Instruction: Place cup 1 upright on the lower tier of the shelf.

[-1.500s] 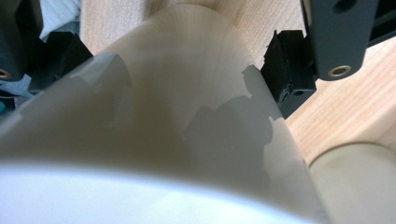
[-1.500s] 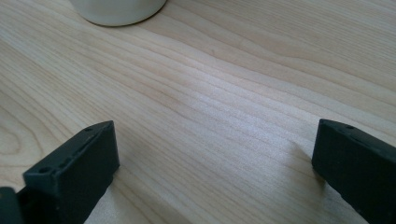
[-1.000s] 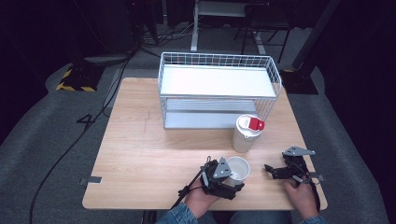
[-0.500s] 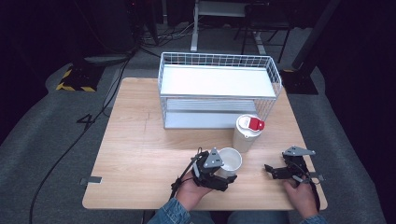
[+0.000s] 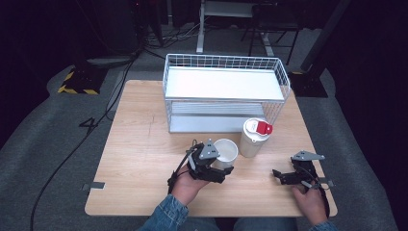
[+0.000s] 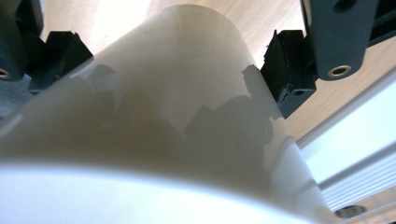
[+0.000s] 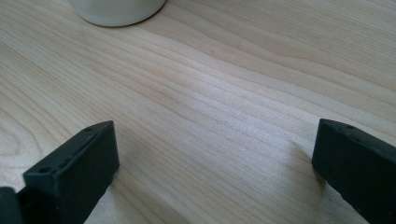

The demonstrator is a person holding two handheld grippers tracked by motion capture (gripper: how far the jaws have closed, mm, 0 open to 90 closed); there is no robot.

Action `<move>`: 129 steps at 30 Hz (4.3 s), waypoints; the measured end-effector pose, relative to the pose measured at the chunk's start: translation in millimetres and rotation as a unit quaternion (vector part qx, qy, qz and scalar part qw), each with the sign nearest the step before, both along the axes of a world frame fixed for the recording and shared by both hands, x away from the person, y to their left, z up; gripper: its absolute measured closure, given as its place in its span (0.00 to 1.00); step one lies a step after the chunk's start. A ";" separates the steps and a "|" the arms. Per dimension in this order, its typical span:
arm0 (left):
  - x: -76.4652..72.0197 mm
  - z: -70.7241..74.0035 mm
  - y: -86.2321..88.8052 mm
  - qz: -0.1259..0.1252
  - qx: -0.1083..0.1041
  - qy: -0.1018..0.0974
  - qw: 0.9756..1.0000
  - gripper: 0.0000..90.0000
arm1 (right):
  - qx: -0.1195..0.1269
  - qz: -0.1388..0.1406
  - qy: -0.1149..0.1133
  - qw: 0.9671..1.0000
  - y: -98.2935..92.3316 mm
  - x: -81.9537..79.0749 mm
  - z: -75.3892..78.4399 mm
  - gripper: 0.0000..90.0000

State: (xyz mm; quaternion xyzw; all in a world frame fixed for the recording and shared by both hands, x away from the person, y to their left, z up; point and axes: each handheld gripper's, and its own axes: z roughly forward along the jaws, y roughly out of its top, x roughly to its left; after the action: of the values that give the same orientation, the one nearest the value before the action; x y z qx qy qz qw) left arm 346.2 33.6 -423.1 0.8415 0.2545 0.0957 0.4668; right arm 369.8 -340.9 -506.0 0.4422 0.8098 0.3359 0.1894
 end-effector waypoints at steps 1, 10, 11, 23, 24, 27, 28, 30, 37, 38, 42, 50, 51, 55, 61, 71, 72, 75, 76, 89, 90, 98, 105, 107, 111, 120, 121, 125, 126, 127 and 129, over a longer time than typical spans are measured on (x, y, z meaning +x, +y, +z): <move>1.4 0.7 2.0 0.004 0.003 -0.001 1.000 0.25 | 0.000 0.000 0.000 1.000 0.0 0.0 0.0 0.01; 25.9 6.8 16.8 0.040 0.003 -0.005 0.999 0.25 | 0.000 0.000 0.000 1.000 0.0 0.0 0.0 0.01; 28.8 7.4 17.0 0.044 0.004 -0.008 0.999 0.25 | 0.000 0.000 0.000 1.000 0.0 0.0 0.0 0.01; 55.3 -5.6 20.3 0.117 -0.018 -0.010 0.993 0.25 | 0.000 0.000 0.000 1.000 0.0 0.0 0.0 0.01; 59.6 -8.1 21.5 0.125 -0.018 -0.010 0.992 0.25 | 0.000 0.000 0.000 1.000 0.0 0.0 0.0 0.01; 64.3 -10.4 22.3 0.131 -0.021 -0.012 0.991 0.25 | 0.000 0.000 0.000 1.000 0.0 0.0 0.0 0.01; 67.1 -11.1 21.9 0.130 -0.020 -0.015 0.991 0.25 | 0.000 0.000 0.000 1.000 0.0 0.0 0.0 0.01; 75.4 -11.1 18.5 0.136 -0.006 -0.021 0.990 0.25 | 0.000 0.000 0.000 1.000 0.0 0.0 0.1 0.01; 91.9 -11.6 13.4 0.149 0.000 -0.030 0.988 0.25 | 0.000 0.001 0.000 1.000 0.0 0.0 0.1 0.01; 93.9 -11.5 12.2 0.150 0.001 -0.031 0.988 0.25 | 0.000 0.001 0.000 1.000 0.0 0.0 0.1 0.01; 102.0 -15.1 7.9 0.151 -0.005 -0.026 0.988 0.25 | 0.000 0.000 0.000 1.000 0.0 0.0 0.0 0.01; 120.8 -20.8 1.0 0.156 -0.002 -0.024 0.988 0.25 | 0.000 0.001 0.000 1.000 0.0 0.0 0.1 0.01; 122.8 -21.9 0.3 0.158 -0.002 -0.024 0.987 0.25 | 0.000 0.001 0.000 1.000 0.0 0.0 0.1 0.01; 129.9 -24.6 -1.8 0.157 0.000 -0.023 0.987 0.25 | 0.000 0.001 0.000 1.000 0.0 0.0 0.1 0.01; 139.1 -30.1 -7.8 0.156 0.001 -0.025 0.988 0.25 | 0.000 0.001 0.000 1.000 0.0 -0.1 0.1 0.01; 156.2 -41.1 -12.3 0.163 -0.001 -0.031 0.986 0.25 | -0.001 0.001 -0.001 1.000 0.0 -0.1 0.0 0.01; 159.0 -42.3 -12.7 0.164 -0.005 -0.031 0.986 0.25 | -0.001 0.001 -0.001 1.000 0.0 -0.1 0.0 0.01; 165.4 -44.5 -12.9 0.166 -0.010 -0.028 0.986 0.25 | -0.001 0.001 -0.001 1.000 0.0 -0.1 0.0 0.01; 165.7 -44.7 -13.6 0.173 -0.011 -0.024 0.984 0.25 | -0.001 0.001 -0.001 1.000 0.0 -0.1 0.0 0.01; 182.6 -50.4 -21.7 0.191 0.005 -0.017 0.981 0.25 | -0.001 0.001 -0.001 1.000 0.0 -0.1 0.0 0.01; 184.9 -51.6 -22.2 0.182 0.003 -0.013 0.983 0.25 | -0.001 0.001 -0.001 1.000 0.0 -0.1 0.0 0.01; 190.8 -56.6 -26.2 0.190 0.010 -0.006 0.982 0.25 | -0.001 0.001 -0.001 1.000 0.0 -0.1 0.0 0.01; 193.3 -58.1 -26.3 0.190 0.005 -0.002 0.982 0.25 | -0.001 0.001 -0.001 1.000 0.0 -0.1 0.0 0.01; 193.4 -58.3 -26.2 0.190 0.005 -0.002 0.982 0.25 | -0.001 0.001 -0.001 1.000 0.0 -0.1 0.0 0.01; 193.7 -58.2 -25.8 0.188 0.004 0.002 0.982 0.25 | -0.001 0.001 -0.001 1.000 0.0 -0.1 0.0 0.01; 195.4 -61.2 -24.1 0.192 0.007 0.020 0.981 0.17 | -0.001 0.001 -0.001 1.000 0.0 -0.1 0.0 0.01; 195.4 -60.7 -24.3 0.196 0.003 0.018 0.980 0.17 | -0.001 0.001 -0.001 1.000 0.0 -0.1 0.0 0.01; 192.9 -58.1 -23.1 0.196 -0.004 0.017 0.980 0.16 | -0.001 0.001 -0.001 1.000 0.0 -0.1 0.0 0.01; 191.2 -57.2 -22.5 0.195 -0.005 0.014 0.981 0.16 | -0.001 0.001 -0.001 1.000 0.0 -0.1 0.0 0.01; 189.2 -56.3 -21.6 0.197 -0.006 0.013 0.980 0.16 | -0.001 0.001 -0.001 1.000 0.0 -0.1 0.0 0.01; 185.6 -55.4 -19.0 0.192 -0.013 0.012 0.981 0.12 | -0.001 0.001 -0.001 1.000 0.1 -0.1 0.0 0.01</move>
State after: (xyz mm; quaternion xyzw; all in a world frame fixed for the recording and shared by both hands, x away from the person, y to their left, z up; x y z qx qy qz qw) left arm 531.8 14.6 -478.4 0.7720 0.4182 0.1700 0.4475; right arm 369.7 -340.8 -506.0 0.4413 0.8101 0.3359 0.1900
